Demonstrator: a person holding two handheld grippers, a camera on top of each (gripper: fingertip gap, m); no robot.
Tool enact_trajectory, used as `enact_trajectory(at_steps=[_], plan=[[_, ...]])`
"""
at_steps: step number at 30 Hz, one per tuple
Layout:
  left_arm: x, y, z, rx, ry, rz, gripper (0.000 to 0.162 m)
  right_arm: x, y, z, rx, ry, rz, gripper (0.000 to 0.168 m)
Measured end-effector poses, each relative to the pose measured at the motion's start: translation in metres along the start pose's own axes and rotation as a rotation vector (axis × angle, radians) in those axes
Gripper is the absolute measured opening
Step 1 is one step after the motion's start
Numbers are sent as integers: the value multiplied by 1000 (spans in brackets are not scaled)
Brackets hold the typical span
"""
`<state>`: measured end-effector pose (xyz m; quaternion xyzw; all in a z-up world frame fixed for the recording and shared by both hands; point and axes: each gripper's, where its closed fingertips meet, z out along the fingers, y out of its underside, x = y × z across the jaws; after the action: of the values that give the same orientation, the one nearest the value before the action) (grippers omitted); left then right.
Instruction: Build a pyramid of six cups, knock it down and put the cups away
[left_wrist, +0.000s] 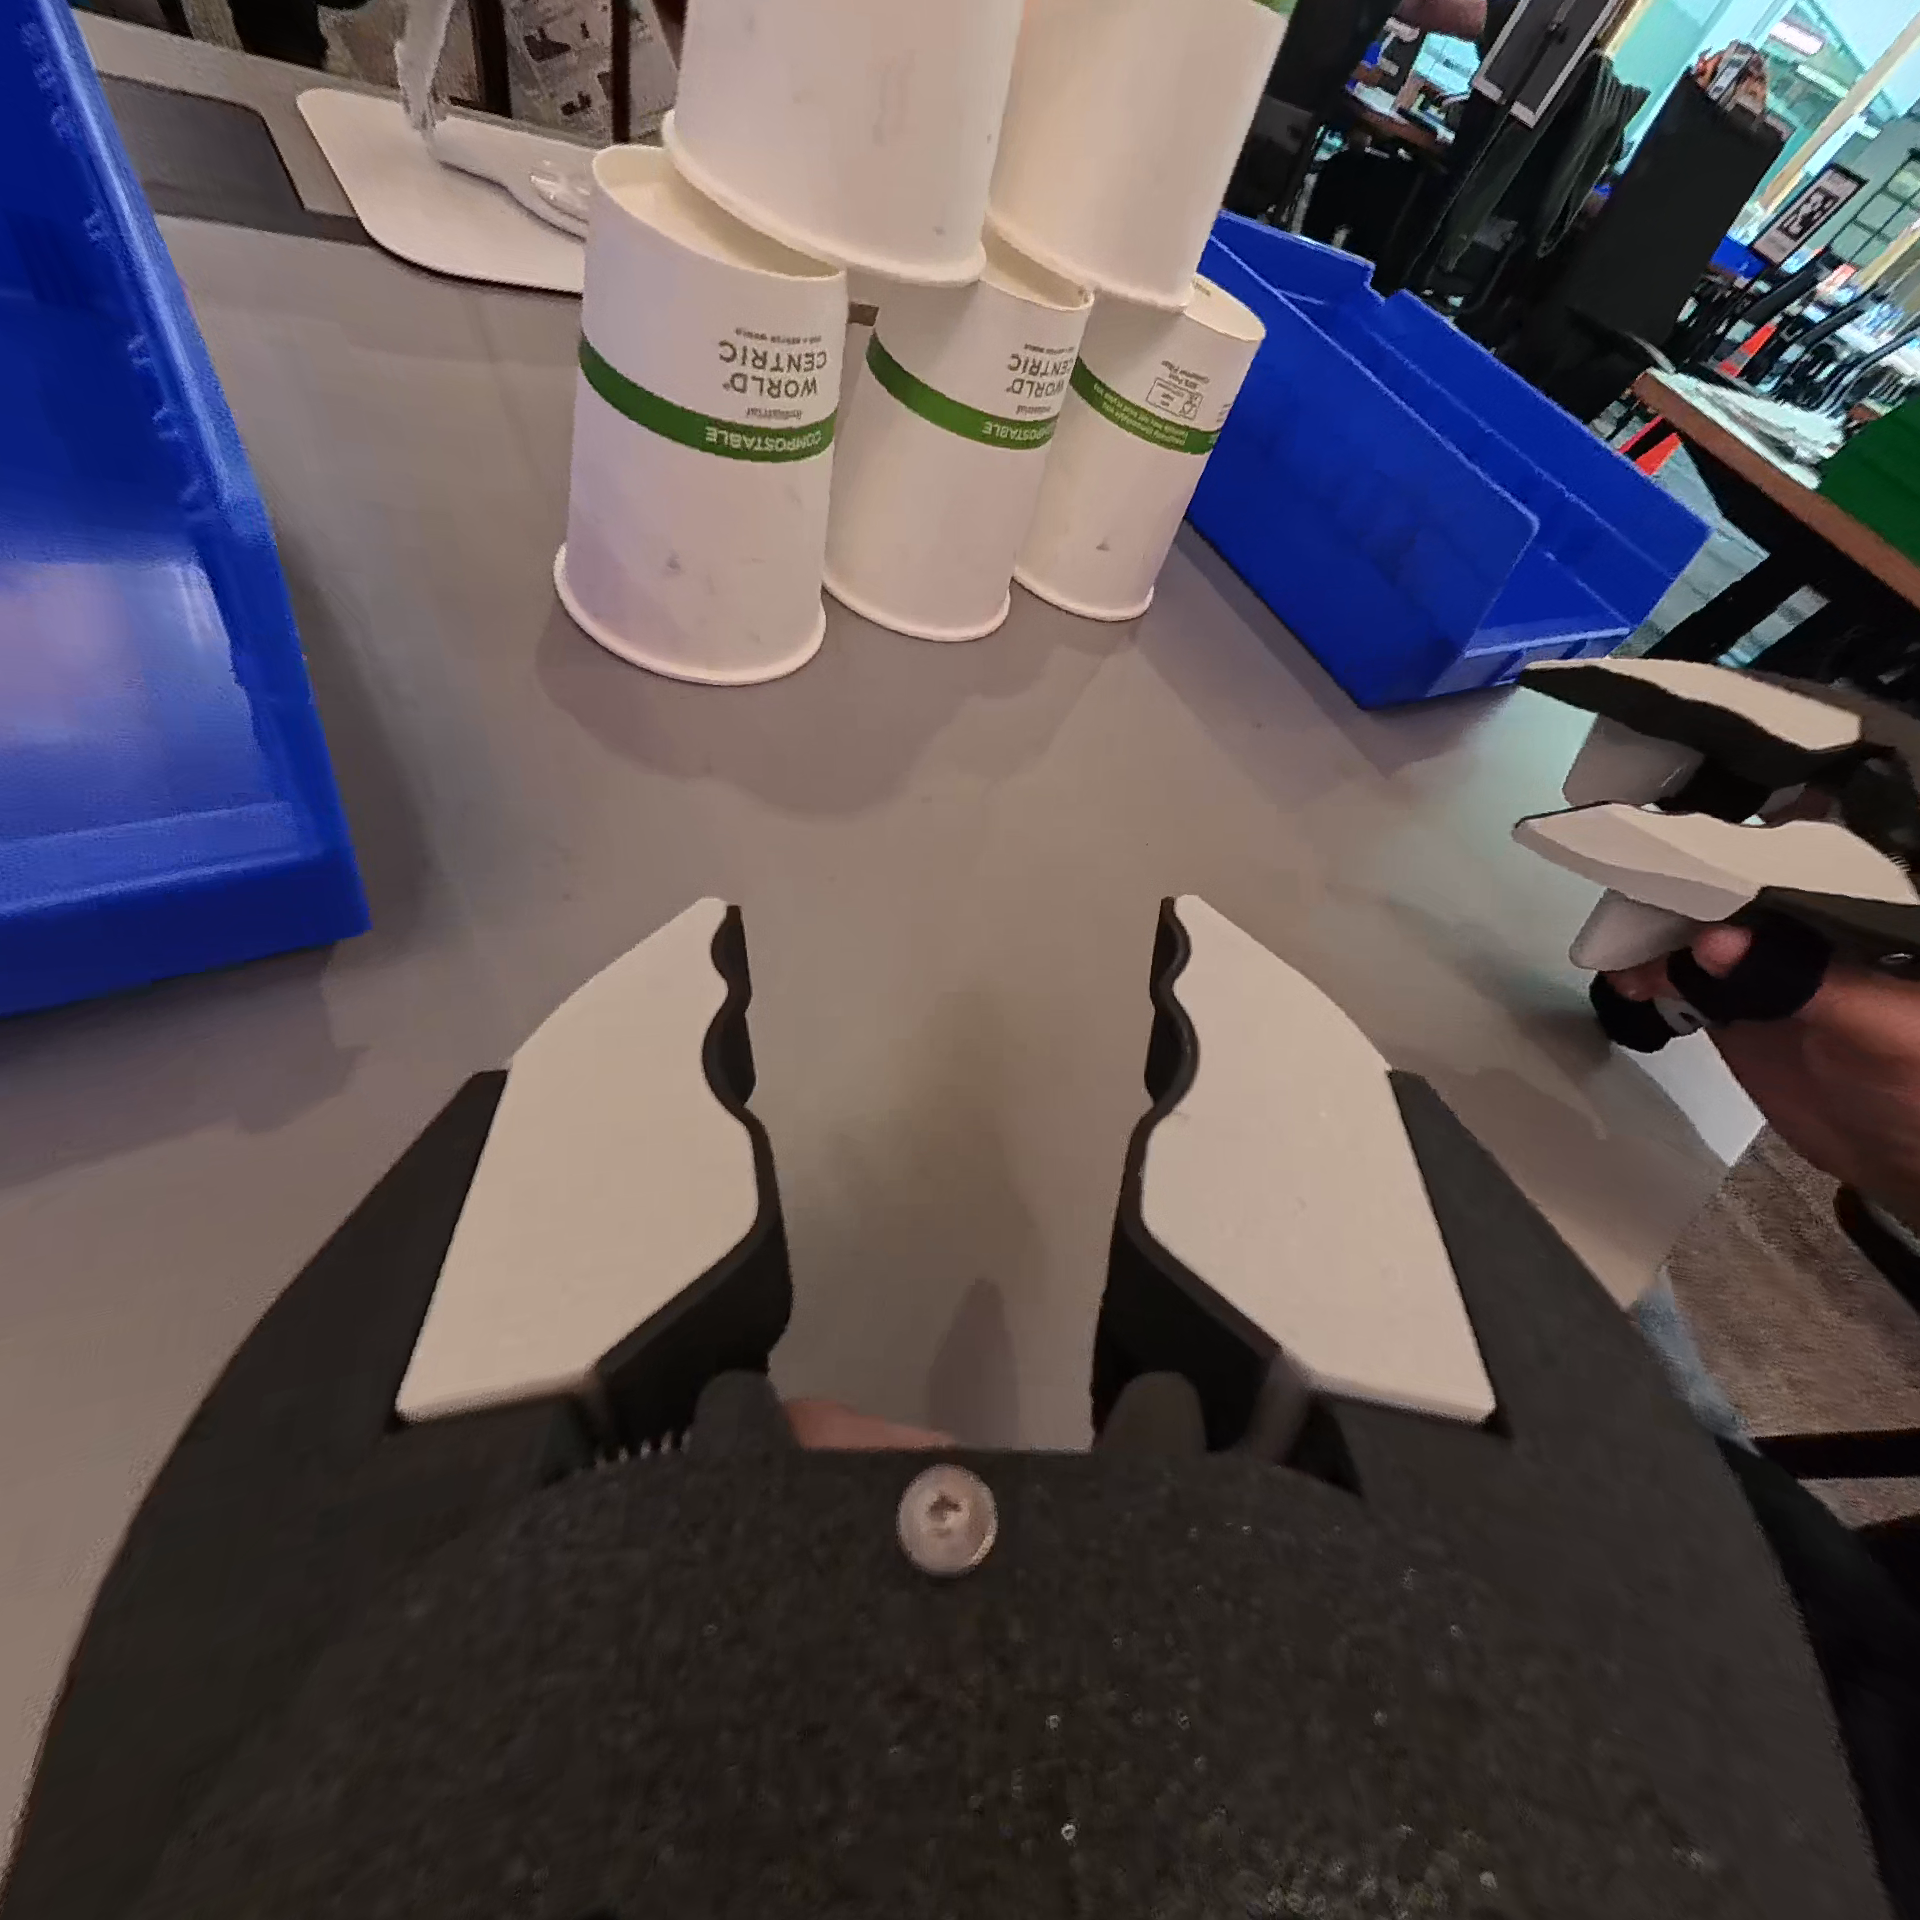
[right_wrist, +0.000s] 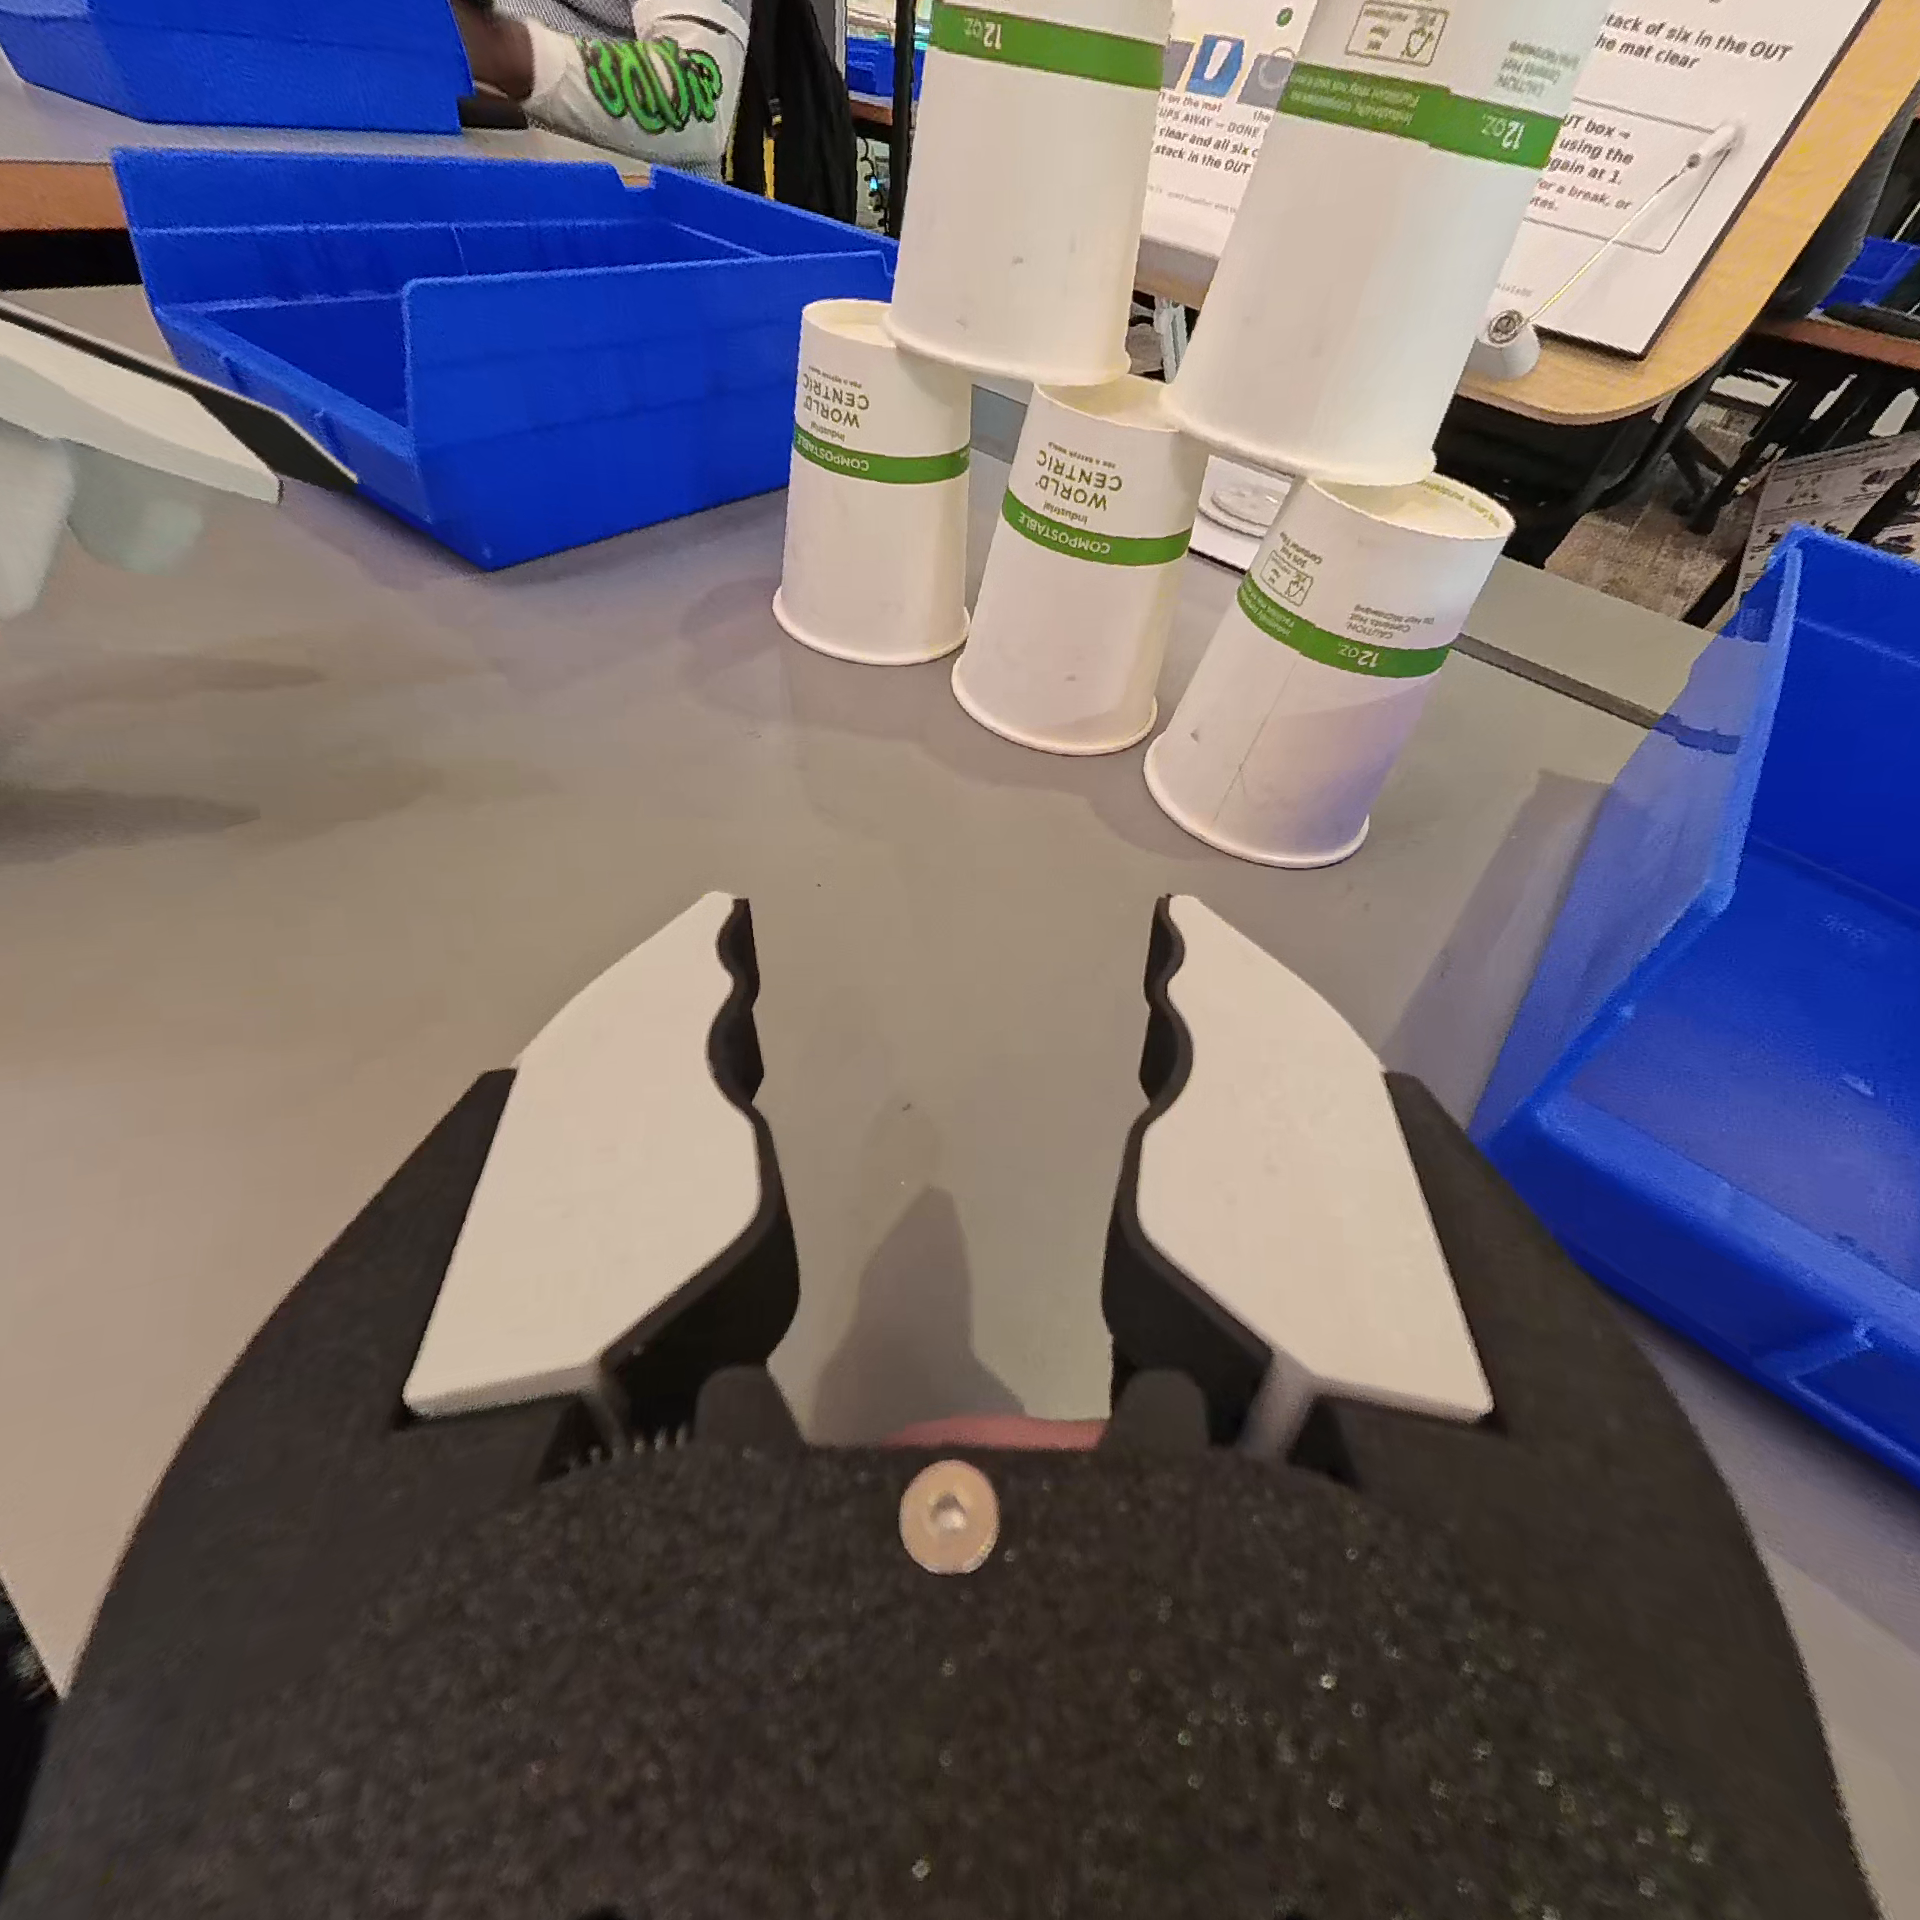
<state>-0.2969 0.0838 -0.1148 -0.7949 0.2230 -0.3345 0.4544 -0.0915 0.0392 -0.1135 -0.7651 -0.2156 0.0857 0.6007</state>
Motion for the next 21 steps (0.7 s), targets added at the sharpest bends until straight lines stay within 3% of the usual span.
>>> enact_trajectory(at_steps=[21], plan=[[4,7,4,-37,-18,78,74,-2,3,0,-32,13,-64,65]])
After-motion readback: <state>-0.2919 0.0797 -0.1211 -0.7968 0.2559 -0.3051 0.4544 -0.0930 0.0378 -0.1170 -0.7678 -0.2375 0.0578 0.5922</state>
